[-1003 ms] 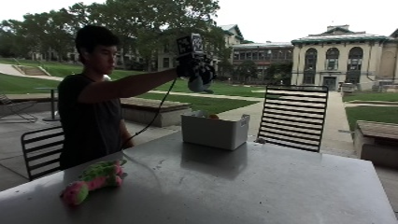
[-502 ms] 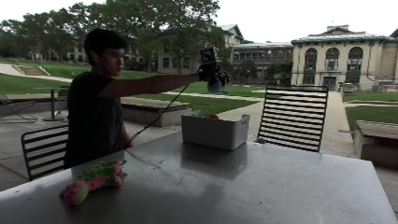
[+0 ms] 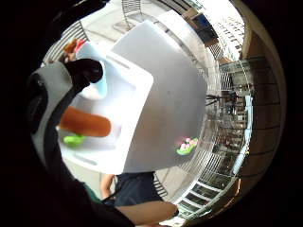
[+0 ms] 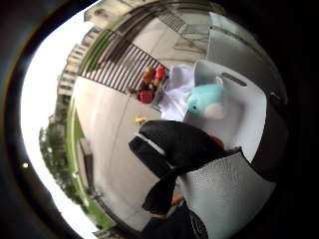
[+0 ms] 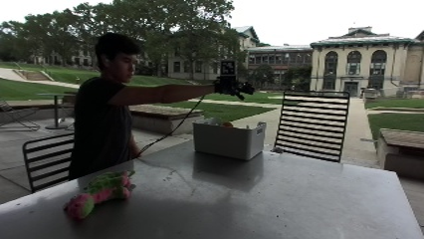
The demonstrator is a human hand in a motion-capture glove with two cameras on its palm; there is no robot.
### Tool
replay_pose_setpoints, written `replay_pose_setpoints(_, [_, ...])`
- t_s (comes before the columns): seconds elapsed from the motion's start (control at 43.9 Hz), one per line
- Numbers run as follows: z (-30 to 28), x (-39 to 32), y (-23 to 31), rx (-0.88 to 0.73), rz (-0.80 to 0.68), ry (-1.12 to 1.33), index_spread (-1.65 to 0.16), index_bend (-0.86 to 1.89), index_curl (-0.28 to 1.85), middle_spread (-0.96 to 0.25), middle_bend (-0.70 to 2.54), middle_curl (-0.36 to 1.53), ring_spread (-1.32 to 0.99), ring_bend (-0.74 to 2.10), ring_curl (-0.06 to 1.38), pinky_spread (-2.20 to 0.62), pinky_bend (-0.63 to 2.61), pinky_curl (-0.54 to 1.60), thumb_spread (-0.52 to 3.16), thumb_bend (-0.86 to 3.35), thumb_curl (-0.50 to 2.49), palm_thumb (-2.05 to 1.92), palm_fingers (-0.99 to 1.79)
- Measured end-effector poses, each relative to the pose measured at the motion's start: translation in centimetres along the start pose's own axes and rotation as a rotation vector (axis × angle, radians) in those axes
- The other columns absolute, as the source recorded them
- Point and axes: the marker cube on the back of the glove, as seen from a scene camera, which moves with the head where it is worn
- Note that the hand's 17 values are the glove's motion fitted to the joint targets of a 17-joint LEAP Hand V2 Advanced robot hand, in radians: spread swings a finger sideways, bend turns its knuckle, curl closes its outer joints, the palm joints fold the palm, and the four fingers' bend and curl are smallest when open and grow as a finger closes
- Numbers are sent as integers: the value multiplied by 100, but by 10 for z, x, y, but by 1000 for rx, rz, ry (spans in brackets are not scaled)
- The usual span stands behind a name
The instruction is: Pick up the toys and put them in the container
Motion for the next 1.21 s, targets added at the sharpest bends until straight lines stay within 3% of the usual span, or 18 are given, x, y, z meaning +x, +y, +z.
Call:
replay_pose_setpoints(0.068, [-1,13,8,4,-108,0,-31,-4,45,-7,35,42,-20,78,44,-31,165,55,79,-11,74,-10,-27])
replay_pose_setpoints(0.182, [-8,37,26,14,-146,-1,-30,4,38,-4,39,43,-16,70,38,-21,140,48,90,-10,63,-12,-26])
replay_pose_setpoints(0.342, [-13,92,59,19,-109,45,-27,14,35,-2,39,43,-14,64,35,-12,103,36,100,-10,51,-13,-23])
replay_pose_setpoints(0.479, [-18,117,87,7,-60,-17,-24,16,35,-1,35,41,-15,55,32,-11,89,31,105,-9,43,-12,-17])
replay_pose_setpoints(0.616, [-27,100,137,24,-154,-38,-21,19,36,-1,30,40,-17,45,30,-12,78,28,108,-9,37,-12,-14])
replay_pose_setpoints(0.752, [-20,169,167,46,17,141,-19,17,37,-1,24,39,-18,38,28,-11,72,27,109,-9,32,-11,-13])
replay_pose_setpoints(1.208, [48,383,299,2,231,91,-25,17,36,-8,24,41,-27,33,29,-11,56,27,103,-9,22,-13,-1])
